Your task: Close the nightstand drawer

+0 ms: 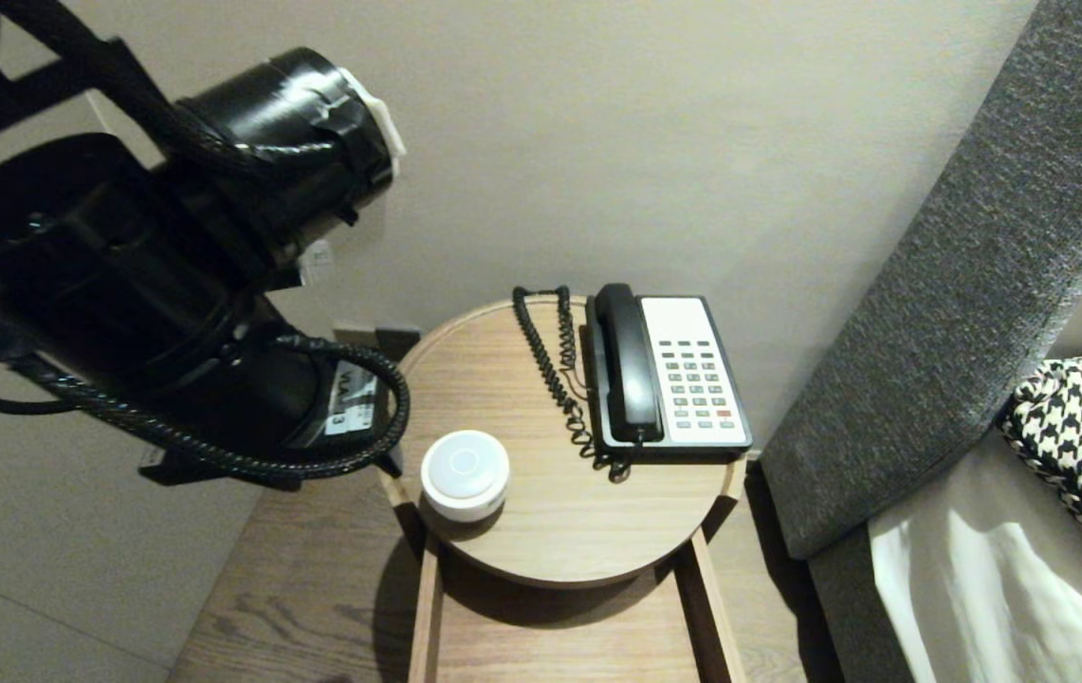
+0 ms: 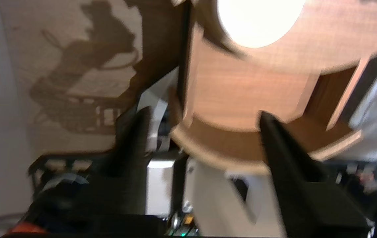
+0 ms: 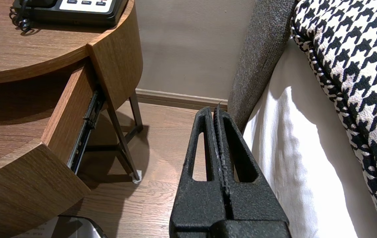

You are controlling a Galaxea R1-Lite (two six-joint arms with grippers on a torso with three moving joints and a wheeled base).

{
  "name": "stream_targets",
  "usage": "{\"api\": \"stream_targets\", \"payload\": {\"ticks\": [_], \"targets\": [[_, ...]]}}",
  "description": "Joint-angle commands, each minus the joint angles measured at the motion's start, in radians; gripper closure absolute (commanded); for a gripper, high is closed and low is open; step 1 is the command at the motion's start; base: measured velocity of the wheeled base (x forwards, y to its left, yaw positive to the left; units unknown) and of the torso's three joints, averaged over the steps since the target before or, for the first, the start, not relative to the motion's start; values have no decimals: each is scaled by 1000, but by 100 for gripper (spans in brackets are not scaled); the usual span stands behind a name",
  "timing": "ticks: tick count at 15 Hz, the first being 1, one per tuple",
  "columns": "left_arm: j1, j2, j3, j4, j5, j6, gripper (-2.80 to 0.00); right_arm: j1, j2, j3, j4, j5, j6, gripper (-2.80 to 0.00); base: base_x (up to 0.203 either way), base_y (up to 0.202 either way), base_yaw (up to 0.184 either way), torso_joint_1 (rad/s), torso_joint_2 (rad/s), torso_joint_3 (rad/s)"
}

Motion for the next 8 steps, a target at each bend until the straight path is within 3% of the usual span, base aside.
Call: {"api": "stream_targets", "payload": {"ticks": [1, 4, 8], "targets": [[-25, -116, 49, 32, -1, -9, 0, 0, 1, 0, 0, 0, -1, 0, 0, 0, 0, 0, 0, 0], [-73, -191, 201, 27, -20, -29, 0, 0, 1, 0, 0, 0, -1, 0, 0, 0, 0, 0, 0, 0], [-144, -289, 458, -50, -166, -57, 0, 0, 1, 0, 0, 2, -1, 0, 0, 0, 0, 0, 0, 0]]}}
